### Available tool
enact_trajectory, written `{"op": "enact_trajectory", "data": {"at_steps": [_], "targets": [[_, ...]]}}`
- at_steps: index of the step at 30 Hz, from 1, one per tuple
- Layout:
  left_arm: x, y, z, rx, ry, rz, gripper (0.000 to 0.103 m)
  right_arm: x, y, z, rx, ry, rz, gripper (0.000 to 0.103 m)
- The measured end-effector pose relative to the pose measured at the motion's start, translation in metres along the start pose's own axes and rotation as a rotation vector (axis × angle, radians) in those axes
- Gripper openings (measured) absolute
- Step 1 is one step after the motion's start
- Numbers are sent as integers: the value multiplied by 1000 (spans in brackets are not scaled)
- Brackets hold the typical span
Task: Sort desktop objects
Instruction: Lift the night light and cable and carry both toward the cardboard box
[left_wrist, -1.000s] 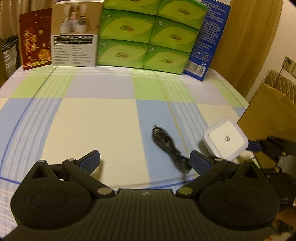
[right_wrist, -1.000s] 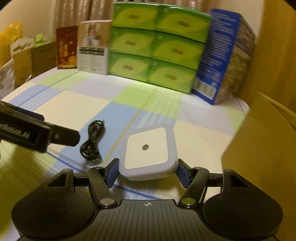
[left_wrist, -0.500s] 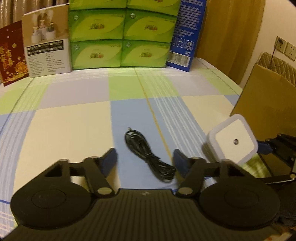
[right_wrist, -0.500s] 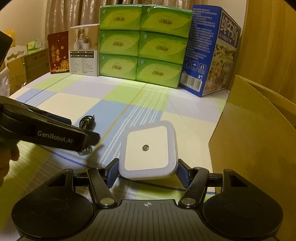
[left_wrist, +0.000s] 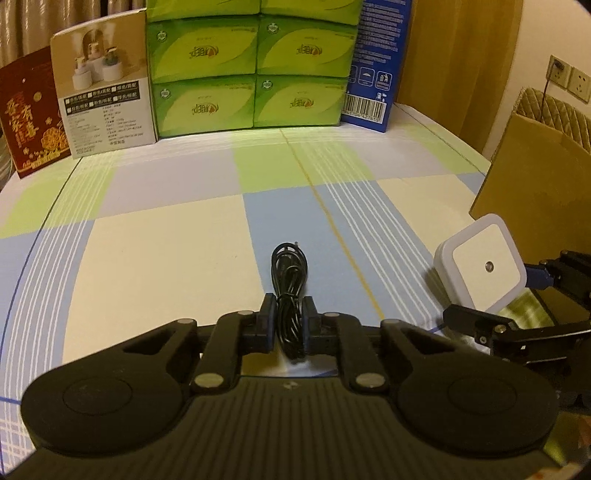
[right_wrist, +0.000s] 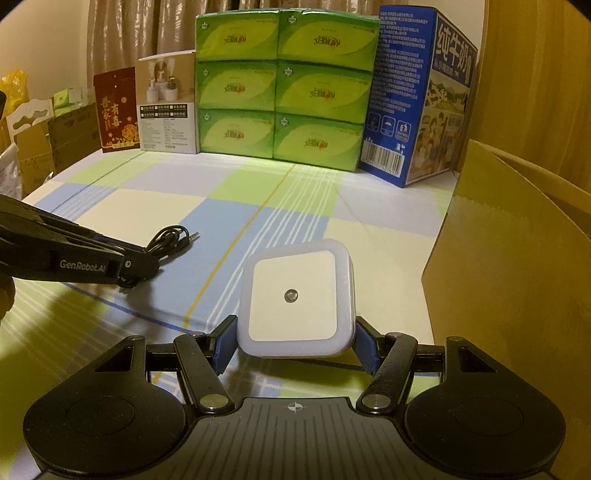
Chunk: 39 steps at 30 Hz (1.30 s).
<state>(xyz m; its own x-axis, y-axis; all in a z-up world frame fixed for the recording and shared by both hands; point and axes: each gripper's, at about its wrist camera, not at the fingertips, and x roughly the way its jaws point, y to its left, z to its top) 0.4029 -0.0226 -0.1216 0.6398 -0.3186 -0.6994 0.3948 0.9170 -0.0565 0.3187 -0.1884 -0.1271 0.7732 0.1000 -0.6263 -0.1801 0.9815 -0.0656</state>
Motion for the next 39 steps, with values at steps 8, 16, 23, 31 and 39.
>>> {"op": "enact_trajectory", "data": {"at_steps": [8,16,23,31,39], "targets": [[-2,-4,-1,12,-8,19,10,1,0,-1,19,12,0,62],[-15,-2,-5,-27,34,4,8,-7,1,-3,49,31,18,62],[-34,-13,-19,-39,60,-5,8,-30,11,-7,66,31,28,62],[-73,-15,-33,-99,53,0,8,-63,14,-12,93,35,24,62],[-119,-34,-43,-125,-1,-9,8,-108,21,-16,104,23,30,62]]}}
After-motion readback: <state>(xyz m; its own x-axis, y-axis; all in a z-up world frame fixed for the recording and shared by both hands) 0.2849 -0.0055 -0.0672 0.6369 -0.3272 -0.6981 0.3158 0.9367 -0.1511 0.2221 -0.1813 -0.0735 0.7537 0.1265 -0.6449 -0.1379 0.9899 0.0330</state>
